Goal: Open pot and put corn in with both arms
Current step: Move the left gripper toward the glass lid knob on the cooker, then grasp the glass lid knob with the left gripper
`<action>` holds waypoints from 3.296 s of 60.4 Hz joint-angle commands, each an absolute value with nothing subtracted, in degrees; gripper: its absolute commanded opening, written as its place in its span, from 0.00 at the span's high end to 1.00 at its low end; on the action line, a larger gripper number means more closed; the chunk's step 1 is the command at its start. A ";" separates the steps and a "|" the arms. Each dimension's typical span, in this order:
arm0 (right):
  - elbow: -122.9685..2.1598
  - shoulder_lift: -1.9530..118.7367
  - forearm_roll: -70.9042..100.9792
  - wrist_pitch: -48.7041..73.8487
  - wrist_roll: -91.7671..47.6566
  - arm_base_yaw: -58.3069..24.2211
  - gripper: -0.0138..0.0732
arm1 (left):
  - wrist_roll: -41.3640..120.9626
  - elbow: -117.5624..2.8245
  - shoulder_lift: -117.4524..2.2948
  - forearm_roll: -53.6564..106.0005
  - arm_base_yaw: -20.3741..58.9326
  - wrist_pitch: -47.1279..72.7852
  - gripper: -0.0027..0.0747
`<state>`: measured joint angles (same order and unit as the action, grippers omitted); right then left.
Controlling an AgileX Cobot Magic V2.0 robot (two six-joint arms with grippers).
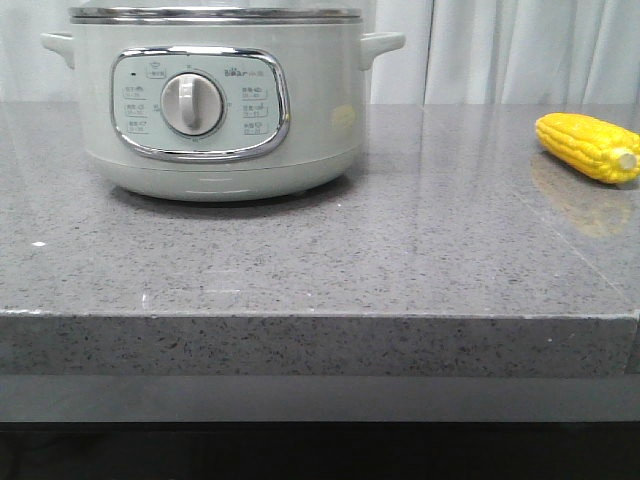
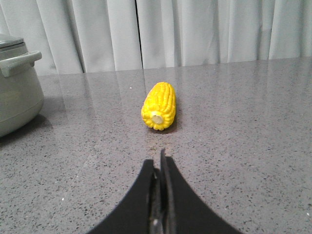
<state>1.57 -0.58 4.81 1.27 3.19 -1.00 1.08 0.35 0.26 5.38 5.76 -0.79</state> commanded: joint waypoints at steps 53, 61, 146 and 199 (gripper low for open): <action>-28.56 11.59 4.69 15.67 1.44 -0.70 0.92 | 0.69 -40.23 -18.96 3.05 5.83 21.27 0.99; -35.28 18.95 4.69 22.81 1.44 -0.70 0.92 | 0.69 -45.80 -26.69 3.05 5.83 26.30 0.99; -38.11 30.52 4.76 25.30 1.44 -0.70 0.21 | 0.93 -50.57 -51.36 6.32 16.34 12.89 0.24; -38.11 30.52 4.76 25.25 1.44 -0.70 0.21 | 0.60 -80.20 -86.85 6.32 27.34 4.02 0.24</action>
